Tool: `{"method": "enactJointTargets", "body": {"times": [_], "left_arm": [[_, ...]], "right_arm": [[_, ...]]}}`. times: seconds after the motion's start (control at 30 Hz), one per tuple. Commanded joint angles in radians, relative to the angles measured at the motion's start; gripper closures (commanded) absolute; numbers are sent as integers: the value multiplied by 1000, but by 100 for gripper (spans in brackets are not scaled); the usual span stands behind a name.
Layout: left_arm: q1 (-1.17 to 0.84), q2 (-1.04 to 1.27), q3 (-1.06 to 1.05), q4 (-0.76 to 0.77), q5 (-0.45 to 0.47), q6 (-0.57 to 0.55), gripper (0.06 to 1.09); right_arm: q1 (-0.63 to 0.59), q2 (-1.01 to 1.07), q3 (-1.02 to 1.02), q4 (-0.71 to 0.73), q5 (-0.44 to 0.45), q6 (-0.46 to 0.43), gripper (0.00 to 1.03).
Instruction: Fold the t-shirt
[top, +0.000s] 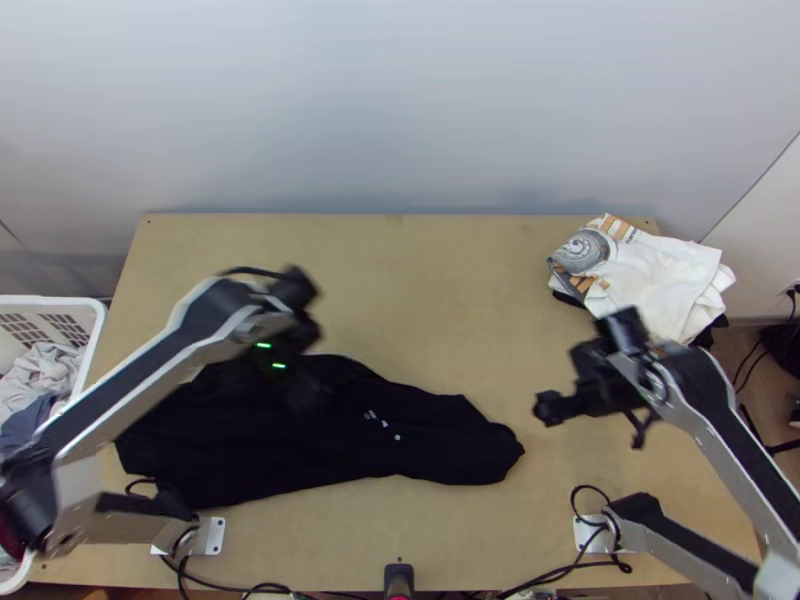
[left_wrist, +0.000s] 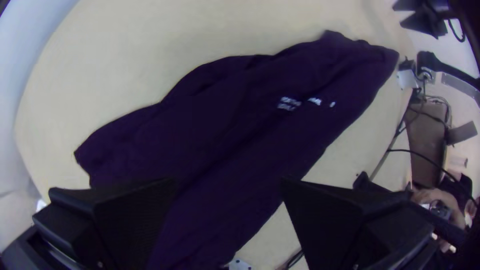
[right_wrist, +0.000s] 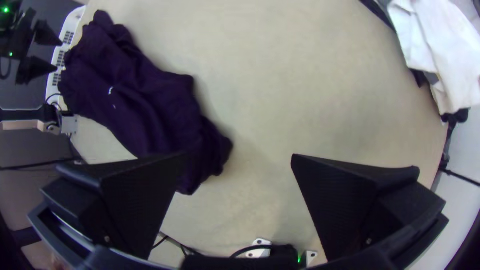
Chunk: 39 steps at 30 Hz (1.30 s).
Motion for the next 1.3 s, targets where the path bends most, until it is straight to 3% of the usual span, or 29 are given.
{"method": "enactJointTargets", "body": {"times": [0.0,0.23,0.47,0.73,0.83,1.27], "left_arm": [[307,-182,-188,-7,-30,71,9],[600,-291,-306,32,-30,169,10],[828,-307,-309,65,-28,275,10],[924,-328,-334,112,-30,344,10],[924,-374,-352,126,-28,370,10],[1017,-423,-404,120,-30,442,10]], "right_arm": [[236,263,168,47,-32,-8,5],[401,533,437,84,-69,-8,5],[437,774,696,105,-70,-8,8],[463,951,917,148,-70,-4,11],[492,1020,1000,148,-72,-2,21],[595,1251,1237,139,-70,22,20]]}}
